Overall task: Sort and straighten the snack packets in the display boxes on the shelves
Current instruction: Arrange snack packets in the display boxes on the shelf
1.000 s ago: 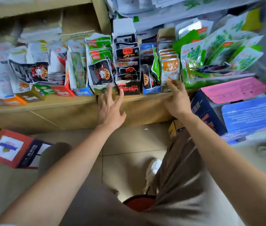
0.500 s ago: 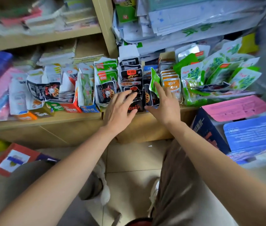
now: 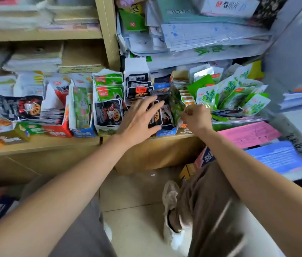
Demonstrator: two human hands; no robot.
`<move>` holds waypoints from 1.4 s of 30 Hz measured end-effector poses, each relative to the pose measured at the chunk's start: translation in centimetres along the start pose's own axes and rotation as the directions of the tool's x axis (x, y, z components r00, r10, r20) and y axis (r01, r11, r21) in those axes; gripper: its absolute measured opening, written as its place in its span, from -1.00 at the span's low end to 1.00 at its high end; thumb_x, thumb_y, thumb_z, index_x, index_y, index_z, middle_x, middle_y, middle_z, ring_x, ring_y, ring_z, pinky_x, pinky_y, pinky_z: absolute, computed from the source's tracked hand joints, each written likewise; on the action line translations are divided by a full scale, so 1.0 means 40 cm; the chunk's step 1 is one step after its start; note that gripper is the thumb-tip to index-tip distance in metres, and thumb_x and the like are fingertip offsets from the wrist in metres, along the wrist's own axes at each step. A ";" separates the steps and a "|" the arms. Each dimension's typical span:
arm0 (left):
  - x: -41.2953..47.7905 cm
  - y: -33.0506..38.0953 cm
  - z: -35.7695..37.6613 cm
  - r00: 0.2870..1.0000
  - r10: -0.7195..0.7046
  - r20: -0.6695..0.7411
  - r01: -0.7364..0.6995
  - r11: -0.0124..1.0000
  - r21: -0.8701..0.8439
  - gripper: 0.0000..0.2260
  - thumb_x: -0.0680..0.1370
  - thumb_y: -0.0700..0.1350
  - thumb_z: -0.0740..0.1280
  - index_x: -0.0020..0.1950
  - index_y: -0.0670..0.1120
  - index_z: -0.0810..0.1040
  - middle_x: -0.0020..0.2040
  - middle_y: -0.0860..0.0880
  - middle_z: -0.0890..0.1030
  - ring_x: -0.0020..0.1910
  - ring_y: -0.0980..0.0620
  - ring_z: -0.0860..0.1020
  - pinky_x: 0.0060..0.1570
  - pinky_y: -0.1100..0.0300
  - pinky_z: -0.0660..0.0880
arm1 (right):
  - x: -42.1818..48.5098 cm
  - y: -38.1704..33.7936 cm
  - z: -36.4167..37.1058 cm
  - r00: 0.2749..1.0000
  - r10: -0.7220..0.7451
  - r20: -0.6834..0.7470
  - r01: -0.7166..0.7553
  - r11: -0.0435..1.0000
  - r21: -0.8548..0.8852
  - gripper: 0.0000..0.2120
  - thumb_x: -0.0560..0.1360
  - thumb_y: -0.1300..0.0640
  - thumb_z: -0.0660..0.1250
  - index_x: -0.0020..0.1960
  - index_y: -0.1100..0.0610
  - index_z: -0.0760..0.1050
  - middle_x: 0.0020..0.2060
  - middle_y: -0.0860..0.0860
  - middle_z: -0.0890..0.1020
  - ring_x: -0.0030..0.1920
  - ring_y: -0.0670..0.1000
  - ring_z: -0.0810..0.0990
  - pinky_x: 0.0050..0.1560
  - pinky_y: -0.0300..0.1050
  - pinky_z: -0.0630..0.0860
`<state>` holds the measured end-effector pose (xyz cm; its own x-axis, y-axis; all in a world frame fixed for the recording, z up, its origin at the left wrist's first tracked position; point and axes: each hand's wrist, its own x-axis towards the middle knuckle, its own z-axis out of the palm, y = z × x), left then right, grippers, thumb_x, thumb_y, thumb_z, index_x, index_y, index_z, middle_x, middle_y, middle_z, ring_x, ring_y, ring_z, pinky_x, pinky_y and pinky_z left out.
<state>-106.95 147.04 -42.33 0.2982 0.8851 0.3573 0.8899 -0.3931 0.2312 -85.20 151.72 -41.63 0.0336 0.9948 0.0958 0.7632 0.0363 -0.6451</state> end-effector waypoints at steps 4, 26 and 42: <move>0.073 -0.003 0.000 0.982 -0.027 0.187 -0.016 0.975 0.223 -0.13 0.40 0.35 0.43 0.61 0.07 0.20 0.61 -0.04 0.17 0.52 -0.14 0.14 0.44 -0.13 0.20 | 0.023 0.011 0.010 0.999 -0.036 -0.017 0.037 0.999 0.023 -0.78 0.51 0.14 0.44 -0.30 0.15 0.59 -0.39 0.08 0.66 -0.31 0.12 0.66 -0.21 0.07 0.62; -0.036 -0.019 -0.174 0.978 -0.191 0.084 0.160 0.427 -0.890 -0.35 0.32 -0.29 0.60 0.36 -0.01 0.52 0.34 0.05 0.56 0.17 -0.01 0.63 0.02 0.12 0.63 | -0.100 -0.058 -0.039 0.960 -0.194 0.201 -0.002 0.716 0.698 -0.60 0.49 0.09 0.49 0.29 0.12 0.53 0.10 0.02 0.67 0.03 -0.01 0.69 0.00 -0.10 0.64; -0.021 -0.074 -0.180 0.795 -0.604 -0.049 0.344 0.517 -0.784 -0.70 0.42 -0.23 0.56 0.00 0.13 0.65 -0.06 0.15 0.71 -0.01 0.17 0.67 0.11 0.04 0.63 | -0.059 -0.188 0.095 0.914 -0.402 0.043 0.348 0.836 0.426 -0.31 0.41 0.11 0.58 0.46 -0.02 0.37 0.21 -0.06 0.59 0.01 -0.11 0.65 -0.04 -0.23 0.63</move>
<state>-112.33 145.68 -36.81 -0.3179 0.9291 0.1890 0.2922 -0.0936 0.9518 -93.46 149.48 -39.88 -0.3044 0.8992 0.3144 0.3748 0.4165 -0.8283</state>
